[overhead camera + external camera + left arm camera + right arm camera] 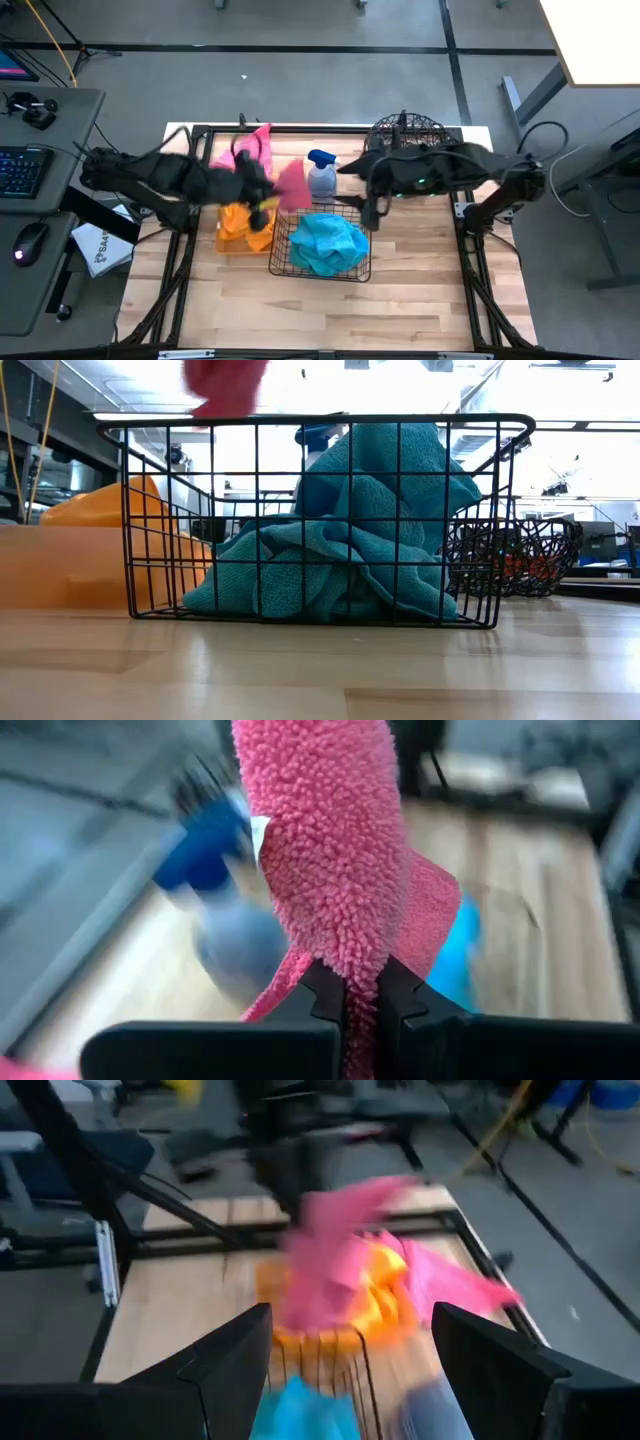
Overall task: Sort microfiber towel by color & place in baskets
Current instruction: Put the bottom pink towel into the top wire basket
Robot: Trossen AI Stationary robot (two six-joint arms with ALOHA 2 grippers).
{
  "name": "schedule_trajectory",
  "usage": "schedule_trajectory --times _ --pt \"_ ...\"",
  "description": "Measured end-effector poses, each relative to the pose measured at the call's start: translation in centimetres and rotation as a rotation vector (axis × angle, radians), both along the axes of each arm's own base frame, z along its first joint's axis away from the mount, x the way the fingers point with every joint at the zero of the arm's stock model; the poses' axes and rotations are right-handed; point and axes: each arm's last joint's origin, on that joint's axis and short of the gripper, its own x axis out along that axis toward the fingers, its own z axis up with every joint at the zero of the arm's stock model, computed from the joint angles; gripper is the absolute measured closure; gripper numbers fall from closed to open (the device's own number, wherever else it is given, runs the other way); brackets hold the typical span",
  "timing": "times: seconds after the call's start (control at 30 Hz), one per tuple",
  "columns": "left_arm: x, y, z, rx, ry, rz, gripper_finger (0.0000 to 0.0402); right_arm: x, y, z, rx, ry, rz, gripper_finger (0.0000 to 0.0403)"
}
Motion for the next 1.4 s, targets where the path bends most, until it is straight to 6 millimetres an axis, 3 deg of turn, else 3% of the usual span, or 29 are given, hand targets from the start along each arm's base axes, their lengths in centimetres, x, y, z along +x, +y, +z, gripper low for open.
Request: schedule_trajectory --times 0.23,0.5,0.7,1.03,1.23,1.33,1.4 --pt "1.6 2.9 4.7 0.051 -0.344 0.097 0.0401 3.6 0.4 -1.5 -0.116 -0.031 -0.07 0.013" --pt "1.9 3.6 7.4 0.02 -0.602 0.137 0.0401 4.8 0.1 -0.6 -0.24 -0.164 -0.285 0.013" --pt "2.0 3.6 8.2 0.006 -0.688 0.135 0.0402 5.2 0.1 1.2 -0.236 -0.338 -0.209 0.013" --pt "2.2 3.1 9.7 -0.128 -0.877 -0.015 0.0401 5.8 -1.1 1.8 -0.217 -0.423 -0.243 0.013" --pt "2.9 2.9 9.6 -0.151 -0.896 -0.045 0.0401 6.0 -0.9 2.2 -0.185 -0.473 -0.126 0.0131" --pt "3.4 2.8 9.5 -0.147 -0.905 -0.046 0.04 6.0 -0.8 2.2 -0.179 -0.472 -0.116 0.0154" --pt "3.6 2.8 9.5 -0.126 -0.906 -0.053 0.0393 6.0 -0.8 2.2 -0.177 -0.473 -0.114 0.0204"
